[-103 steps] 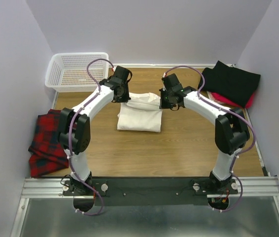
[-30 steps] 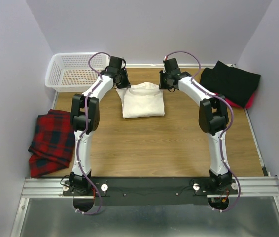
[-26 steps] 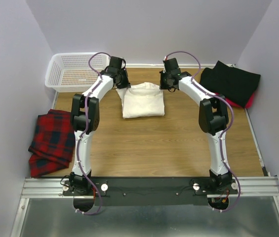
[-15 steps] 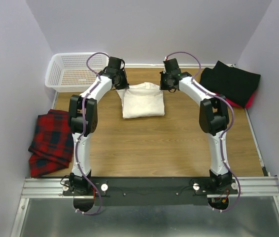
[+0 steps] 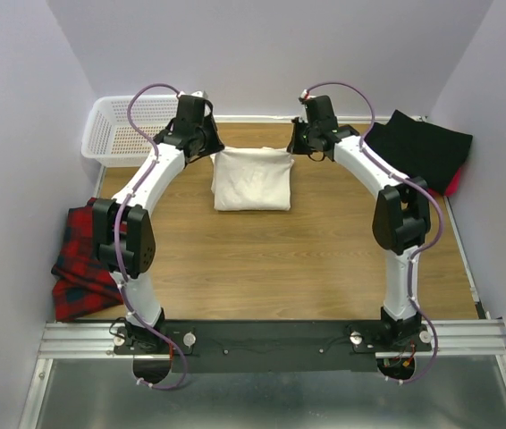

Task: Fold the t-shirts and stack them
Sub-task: Smooth out wrinkles on the folded tshirt

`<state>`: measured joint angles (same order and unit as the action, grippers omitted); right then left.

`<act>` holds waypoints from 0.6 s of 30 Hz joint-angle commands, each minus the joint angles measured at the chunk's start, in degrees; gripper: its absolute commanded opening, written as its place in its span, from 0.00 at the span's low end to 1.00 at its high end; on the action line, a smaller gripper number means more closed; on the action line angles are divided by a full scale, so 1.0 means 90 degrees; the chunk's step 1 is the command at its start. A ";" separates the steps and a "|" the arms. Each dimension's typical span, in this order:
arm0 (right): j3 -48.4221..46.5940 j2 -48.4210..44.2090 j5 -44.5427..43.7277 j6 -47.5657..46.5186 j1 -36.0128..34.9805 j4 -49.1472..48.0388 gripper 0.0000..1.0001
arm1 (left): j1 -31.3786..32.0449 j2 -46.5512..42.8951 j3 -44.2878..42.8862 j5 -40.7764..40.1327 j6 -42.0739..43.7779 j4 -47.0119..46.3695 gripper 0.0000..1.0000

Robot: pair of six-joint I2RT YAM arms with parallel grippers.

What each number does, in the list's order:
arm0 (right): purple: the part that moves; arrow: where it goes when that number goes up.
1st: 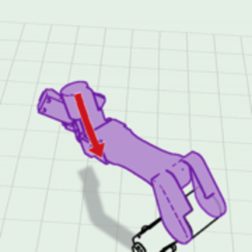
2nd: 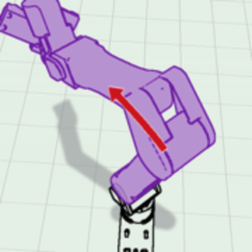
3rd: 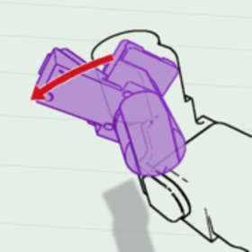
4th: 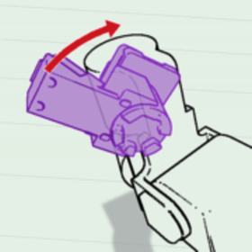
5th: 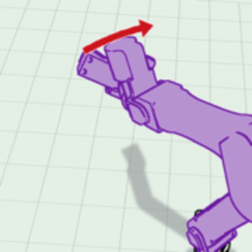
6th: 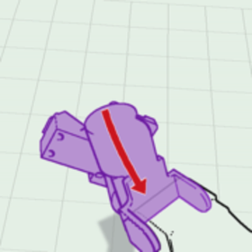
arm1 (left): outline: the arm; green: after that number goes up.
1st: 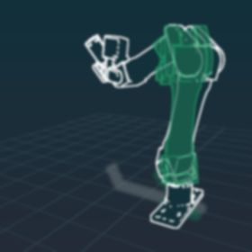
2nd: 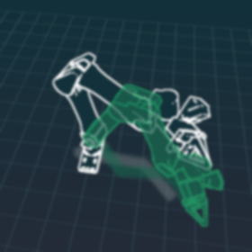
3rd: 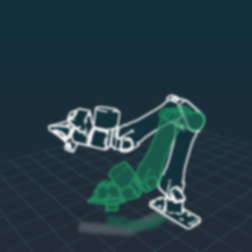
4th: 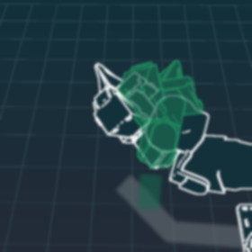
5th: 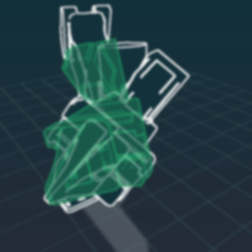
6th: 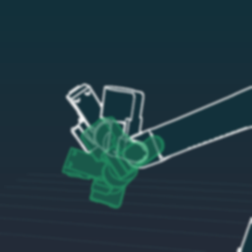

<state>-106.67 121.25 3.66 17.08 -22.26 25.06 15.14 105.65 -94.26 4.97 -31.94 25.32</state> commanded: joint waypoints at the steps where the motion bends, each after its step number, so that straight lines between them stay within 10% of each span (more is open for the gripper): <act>1: -0.0422 0.0373 0.0033 -0.0013 0.0052 0.0077 0.01 | -0.0041 -0.0079 0.0171 -0.0474 -0.0093 -0.0069 0.00; 18: -0.2854 0.2533 -0.0309 0.0182 0.0071 0.0067 0.06 | -0.0051 0.2381 -0.1616 -0.1040 -0.0250 -0.0245 0.00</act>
<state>-126.69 141.14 3.90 17.17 -22.17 26.26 15.05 122.21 -103.50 -0.93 -33.32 24.69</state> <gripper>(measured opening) 0.015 0.014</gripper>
